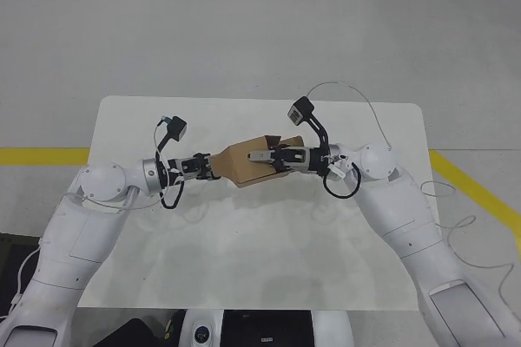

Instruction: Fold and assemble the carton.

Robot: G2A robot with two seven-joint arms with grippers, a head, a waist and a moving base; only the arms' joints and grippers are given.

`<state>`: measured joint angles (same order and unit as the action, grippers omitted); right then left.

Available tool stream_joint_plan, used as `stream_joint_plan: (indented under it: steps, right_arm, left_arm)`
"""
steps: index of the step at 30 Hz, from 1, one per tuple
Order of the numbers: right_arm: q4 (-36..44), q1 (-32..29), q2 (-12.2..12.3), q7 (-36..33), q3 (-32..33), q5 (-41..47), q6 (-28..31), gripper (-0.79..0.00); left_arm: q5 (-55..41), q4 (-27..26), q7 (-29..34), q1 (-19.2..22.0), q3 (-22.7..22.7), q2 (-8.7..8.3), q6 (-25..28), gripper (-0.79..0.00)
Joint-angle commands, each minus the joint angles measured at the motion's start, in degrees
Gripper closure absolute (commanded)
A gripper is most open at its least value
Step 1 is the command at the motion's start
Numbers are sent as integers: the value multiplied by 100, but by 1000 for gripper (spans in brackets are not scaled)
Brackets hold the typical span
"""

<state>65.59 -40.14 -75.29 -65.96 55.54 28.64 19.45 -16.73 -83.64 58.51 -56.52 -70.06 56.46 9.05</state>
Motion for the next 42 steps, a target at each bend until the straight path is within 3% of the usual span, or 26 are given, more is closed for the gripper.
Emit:
stream_joint_plan:
  steps: [1, 17, 27, 42]
  right_arm:
    - [-20, -3, 2, 24, 4, -48, 7, 0]
    - [-156, -86, 93, 375, 13, -1104, -347, 0]
    - [-49, -30, 91, 422, 11, -1168, -425, 0]
    - [189, -134, 127, 335, 160, -900, -414, 0]
  left_arm:
    - [-14, 12, 5, 3, -18, -2, 2, -785]
    - [-112, 99, 14, -18, -393, -68, -61, -785]
    - [406, -190, 58, -60, -226, -78, -22, -785]
    - [1121, -147, -67, -94, -218, -126, -66, -785]
